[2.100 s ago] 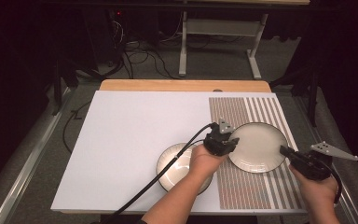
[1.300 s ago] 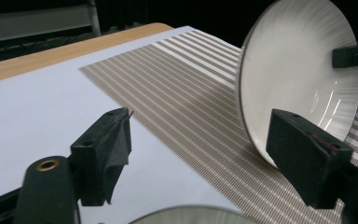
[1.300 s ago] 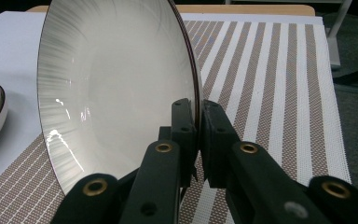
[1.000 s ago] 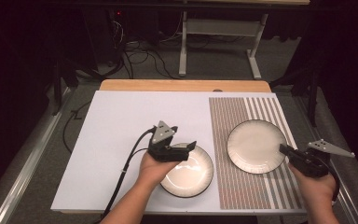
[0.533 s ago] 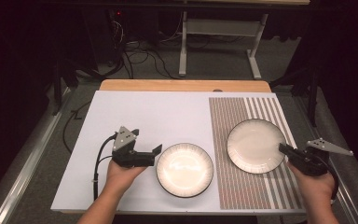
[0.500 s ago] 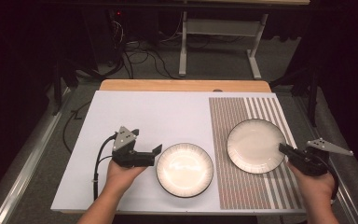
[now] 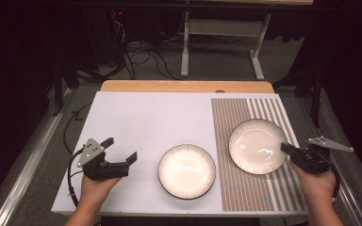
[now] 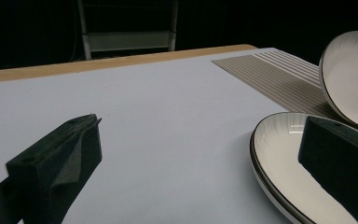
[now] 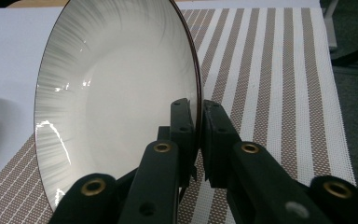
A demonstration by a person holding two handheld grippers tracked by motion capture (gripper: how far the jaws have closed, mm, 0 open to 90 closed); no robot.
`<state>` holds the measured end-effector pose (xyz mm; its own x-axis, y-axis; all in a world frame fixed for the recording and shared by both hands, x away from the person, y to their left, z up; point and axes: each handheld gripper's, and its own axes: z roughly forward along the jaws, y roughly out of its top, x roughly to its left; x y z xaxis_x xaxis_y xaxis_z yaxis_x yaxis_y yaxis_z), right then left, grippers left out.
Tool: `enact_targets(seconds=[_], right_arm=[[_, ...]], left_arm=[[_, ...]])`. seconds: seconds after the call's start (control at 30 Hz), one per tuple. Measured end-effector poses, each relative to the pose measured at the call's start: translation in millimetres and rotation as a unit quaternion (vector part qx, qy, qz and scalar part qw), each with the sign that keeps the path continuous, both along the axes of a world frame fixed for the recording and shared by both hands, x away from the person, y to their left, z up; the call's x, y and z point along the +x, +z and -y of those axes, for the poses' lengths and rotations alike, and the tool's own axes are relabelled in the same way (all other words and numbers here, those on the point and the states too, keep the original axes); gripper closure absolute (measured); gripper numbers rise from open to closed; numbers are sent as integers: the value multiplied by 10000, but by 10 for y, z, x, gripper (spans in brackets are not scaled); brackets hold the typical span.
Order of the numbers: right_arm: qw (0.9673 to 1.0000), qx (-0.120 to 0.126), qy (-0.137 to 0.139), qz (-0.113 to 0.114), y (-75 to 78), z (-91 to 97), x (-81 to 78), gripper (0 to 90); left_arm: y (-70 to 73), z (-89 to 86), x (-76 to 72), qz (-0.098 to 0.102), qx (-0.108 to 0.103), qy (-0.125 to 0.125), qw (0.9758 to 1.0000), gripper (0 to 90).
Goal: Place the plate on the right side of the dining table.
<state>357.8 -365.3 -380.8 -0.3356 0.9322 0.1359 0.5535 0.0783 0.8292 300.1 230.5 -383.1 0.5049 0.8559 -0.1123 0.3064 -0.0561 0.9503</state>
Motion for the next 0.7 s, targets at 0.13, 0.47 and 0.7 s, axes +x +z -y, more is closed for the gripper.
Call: enact_targets(seconds=[0.13,0.47,0.7], right_arm=[[10000,8,-45,-79,-20,9,41,855],[9993,110,-177,-317,-61,26,129,848],[9985,134,-276,-447,-83,25,181,843]], left_arm=[[-30,40,8,-59,80,-56,9999,2],[-9,59,3,-74,87,-55,9999,1],[-52,-10,-18,-100,-8,-118,9999,1]])
